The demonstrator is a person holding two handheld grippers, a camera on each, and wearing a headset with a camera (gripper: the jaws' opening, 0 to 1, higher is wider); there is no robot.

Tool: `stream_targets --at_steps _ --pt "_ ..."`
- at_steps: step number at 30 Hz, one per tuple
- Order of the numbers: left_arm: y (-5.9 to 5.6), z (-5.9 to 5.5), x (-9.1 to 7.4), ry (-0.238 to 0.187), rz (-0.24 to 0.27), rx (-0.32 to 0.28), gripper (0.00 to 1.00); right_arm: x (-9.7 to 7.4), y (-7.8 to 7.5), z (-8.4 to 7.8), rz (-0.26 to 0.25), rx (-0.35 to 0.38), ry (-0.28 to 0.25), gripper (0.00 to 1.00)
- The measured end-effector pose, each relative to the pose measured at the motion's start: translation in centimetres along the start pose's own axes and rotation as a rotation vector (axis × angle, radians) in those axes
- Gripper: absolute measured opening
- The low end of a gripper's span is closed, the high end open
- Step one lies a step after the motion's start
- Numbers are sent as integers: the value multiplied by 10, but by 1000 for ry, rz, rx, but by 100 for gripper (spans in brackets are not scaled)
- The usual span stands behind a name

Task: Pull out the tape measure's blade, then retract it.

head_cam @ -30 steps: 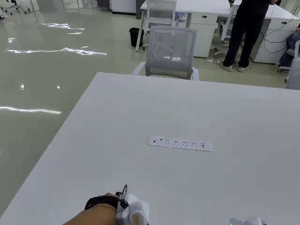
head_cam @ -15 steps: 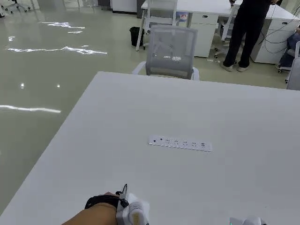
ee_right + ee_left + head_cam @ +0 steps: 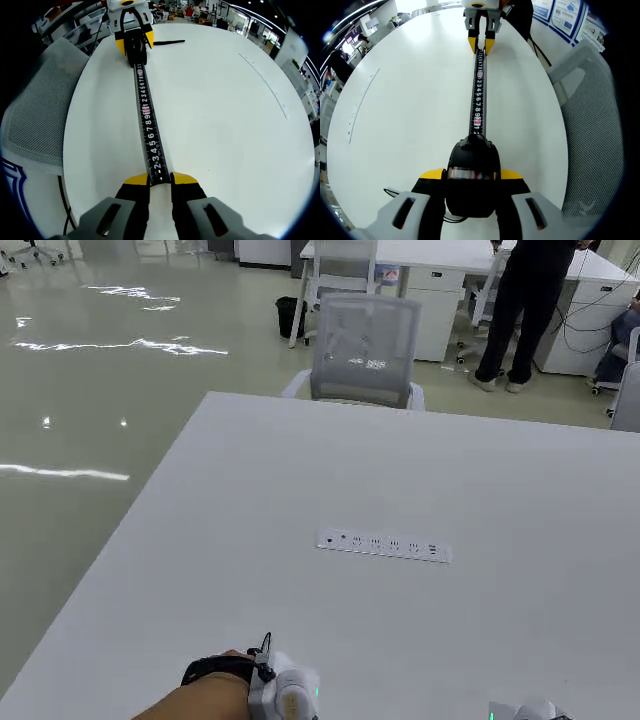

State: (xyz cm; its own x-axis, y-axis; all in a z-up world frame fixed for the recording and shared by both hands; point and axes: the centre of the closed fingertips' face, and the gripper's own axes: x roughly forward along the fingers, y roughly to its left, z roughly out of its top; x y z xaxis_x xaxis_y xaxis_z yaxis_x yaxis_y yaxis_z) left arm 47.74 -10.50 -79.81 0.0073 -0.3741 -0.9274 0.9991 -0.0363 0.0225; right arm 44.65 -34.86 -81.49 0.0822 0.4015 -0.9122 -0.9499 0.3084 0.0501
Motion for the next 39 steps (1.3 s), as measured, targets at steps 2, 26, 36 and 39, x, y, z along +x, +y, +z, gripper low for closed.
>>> stream_targets --at_steps 2,26,36,39 --pt "0 0 0 0 2 -1 35 1 -1 -2 -3 0 -9 15" --pt "0 0 -1 3 5 -2 35 -22 -26 6 -175 172 -135 55" --pt "0 0 -1 4 3 -1 35 -42 -41 2 -312 323 -255 74" --pt "0 0 -1 4 3 -1 35 -45 -40 0 -338 365 -291 80"
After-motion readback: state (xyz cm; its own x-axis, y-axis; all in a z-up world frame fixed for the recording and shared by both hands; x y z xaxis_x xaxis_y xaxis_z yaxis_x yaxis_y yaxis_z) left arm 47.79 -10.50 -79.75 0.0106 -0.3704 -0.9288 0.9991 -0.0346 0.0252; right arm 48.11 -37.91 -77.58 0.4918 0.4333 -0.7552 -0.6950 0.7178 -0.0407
